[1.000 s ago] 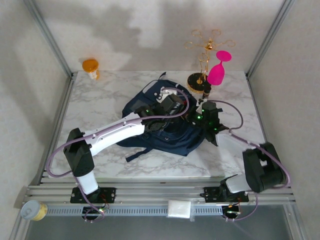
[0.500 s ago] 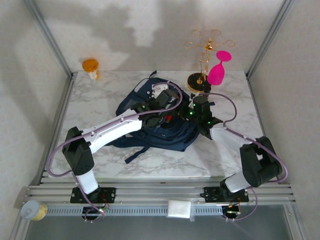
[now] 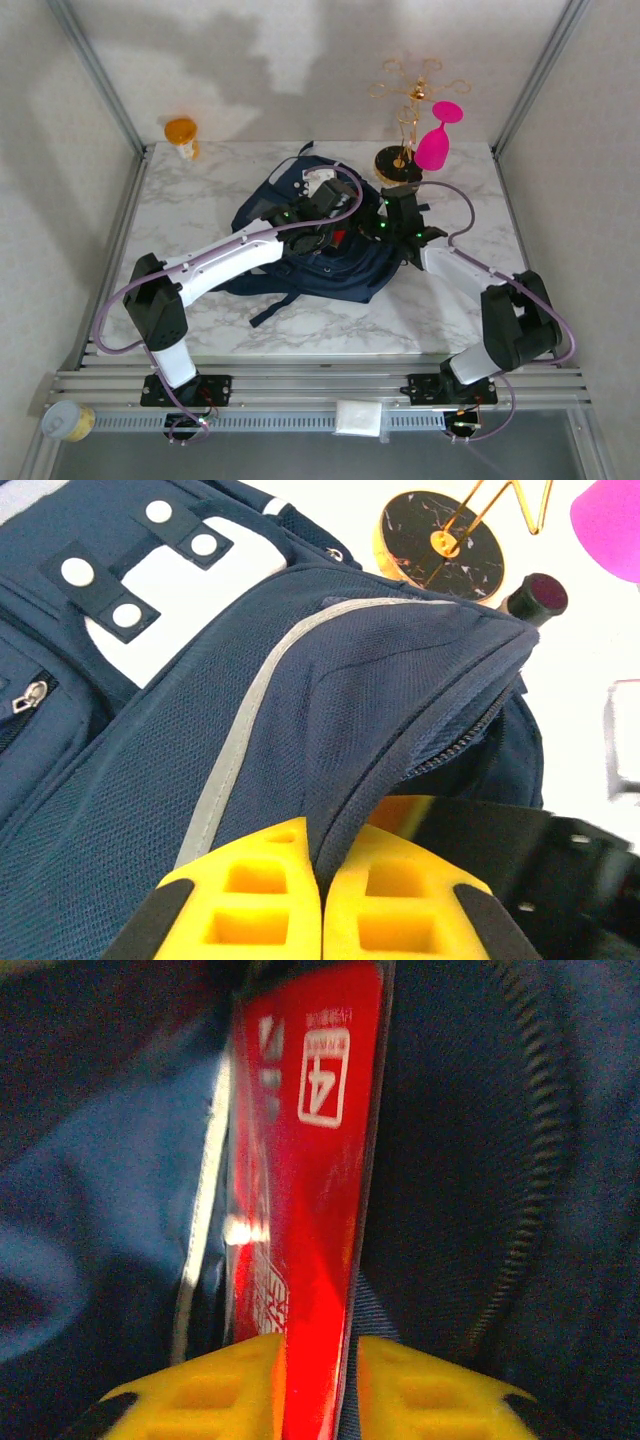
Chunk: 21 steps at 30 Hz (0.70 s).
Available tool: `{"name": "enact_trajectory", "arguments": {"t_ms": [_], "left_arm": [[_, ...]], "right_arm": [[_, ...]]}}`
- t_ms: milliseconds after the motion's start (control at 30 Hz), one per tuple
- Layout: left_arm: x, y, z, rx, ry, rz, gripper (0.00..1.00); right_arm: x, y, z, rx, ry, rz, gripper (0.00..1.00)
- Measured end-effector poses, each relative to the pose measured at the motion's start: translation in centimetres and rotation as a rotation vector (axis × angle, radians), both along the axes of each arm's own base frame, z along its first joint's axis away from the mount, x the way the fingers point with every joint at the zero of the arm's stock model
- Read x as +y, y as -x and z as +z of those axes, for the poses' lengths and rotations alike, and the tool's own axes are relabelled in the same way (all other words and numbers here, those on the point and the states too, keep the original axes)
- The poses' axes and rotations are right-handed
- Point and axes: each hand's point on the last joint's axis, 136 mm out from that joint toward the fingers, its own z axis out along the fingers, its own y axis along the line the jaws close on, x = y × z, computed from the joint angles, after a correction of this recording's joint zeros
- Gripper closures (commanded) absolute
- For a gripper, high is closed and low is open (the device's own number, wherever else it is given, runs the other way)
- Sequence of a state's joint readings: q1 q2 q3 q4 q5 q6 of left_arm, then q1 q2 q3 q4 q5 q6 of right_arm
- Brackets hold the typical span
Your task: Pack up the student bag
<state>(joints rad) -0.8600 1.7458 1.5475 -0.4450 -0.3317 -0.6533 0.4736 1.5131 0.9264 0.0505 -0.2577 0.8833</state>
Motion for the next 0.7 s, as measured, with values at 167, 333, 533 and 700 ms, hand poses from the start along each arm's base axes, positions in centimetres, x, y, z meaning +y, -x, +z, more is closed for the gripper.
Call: {"name": "enact_trajectory", "arguments": {"t_ms": [167, 333, 533, 700], "left_arm": [[-0.7, -0.3, -1.4, 0.044, 0.075, -0.031, 0.95], [-2.6, -1.4, -2.5, 0.083, 0.167, -0.036, 0.96], [-7.0, -2.8, -6.1, 0.176, 0.269, -0.070, 0.93], [-7.8, -2.1, -5.5, 0.192, 0.324, -0.117, 0.57]], "right_arm": [[-1.6, 1.2, 0.8, -0.004, 0.042, -0.002, 0.70], [-6.3, 3.4, 3.6, -0.058, 0.098, -0.067, 0.64], [-8.7, 6.5, 4.2, -0.055, 0.207, -0.068, 0.61], [-8.3, 8.9, 2.7, -0.015, 0.305, 0.002, 0.57]]}}
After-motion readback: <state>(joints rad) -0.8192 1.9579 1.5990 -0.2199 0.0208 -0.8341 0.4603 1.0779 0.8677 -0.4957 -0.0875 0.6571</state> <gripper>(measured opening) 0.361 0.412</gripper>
